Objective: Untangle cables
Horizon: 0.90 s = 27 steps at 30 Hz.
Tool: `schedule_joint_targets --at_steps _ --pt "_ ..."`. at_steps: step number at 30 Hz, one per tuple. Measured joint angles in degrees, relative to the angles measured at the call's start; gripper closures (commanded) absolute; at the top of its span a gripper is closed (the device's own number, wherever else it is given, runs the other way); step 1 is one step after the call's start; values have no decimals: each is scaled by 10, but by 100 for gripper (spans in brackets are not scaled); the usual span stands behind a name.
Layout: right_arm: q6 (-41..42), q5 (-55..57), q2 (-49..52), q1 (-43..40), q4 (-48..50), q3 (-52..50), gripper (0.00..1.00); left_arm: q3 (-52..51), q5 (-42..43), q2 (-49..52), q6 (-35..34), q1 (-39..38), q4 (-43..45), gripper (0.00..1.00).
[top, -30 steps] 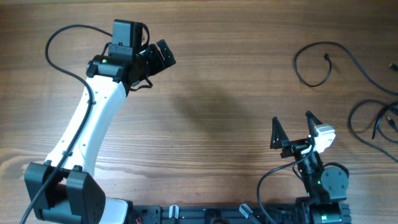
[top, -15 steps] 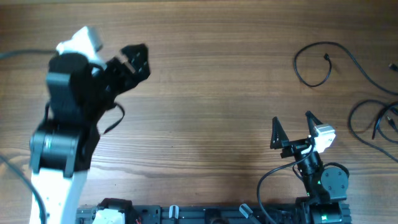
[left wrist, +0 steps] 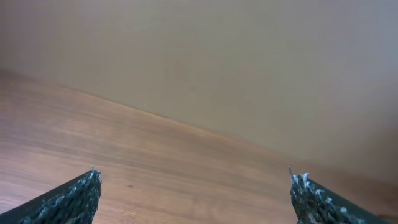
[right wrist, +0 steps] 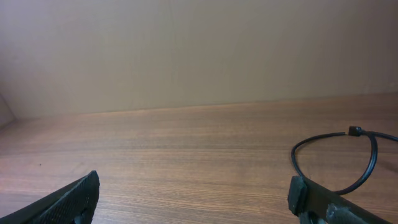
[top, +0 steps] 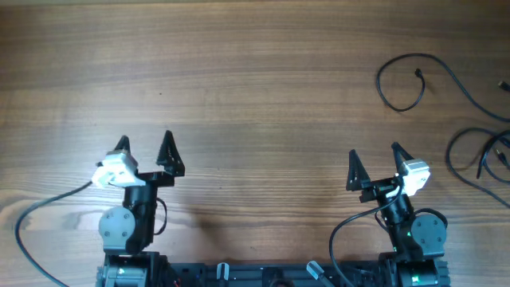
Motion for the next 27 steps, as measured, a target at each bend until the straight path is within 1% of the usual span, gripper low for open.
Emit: schedule_joint_targets --at_steps 3,6,7,10,13,15,27 --pt "0 0 0 0 0 0 0 -27 0 -31 56 0 -7 0" --pt "0 0 0 0 0 0 0 -51 0 -55 84 11 -21 0" --pt "0 0 0 0 0 0 0 -56 0 -66 90 15 -43 0" --pt "0 0 0 0 0 0 0 -61 -3 -108 97 17 -115 0" --pt "0 0 0 0 0 0 0 -61 -5 -140 99 17 -150 0" --pt "0 0 0 0 0 0 0 -61 -7 -153 99 17 -150 0" --pt "0 0 0 0 0 0 0 -61 -8 -153 99 17 -150 0"
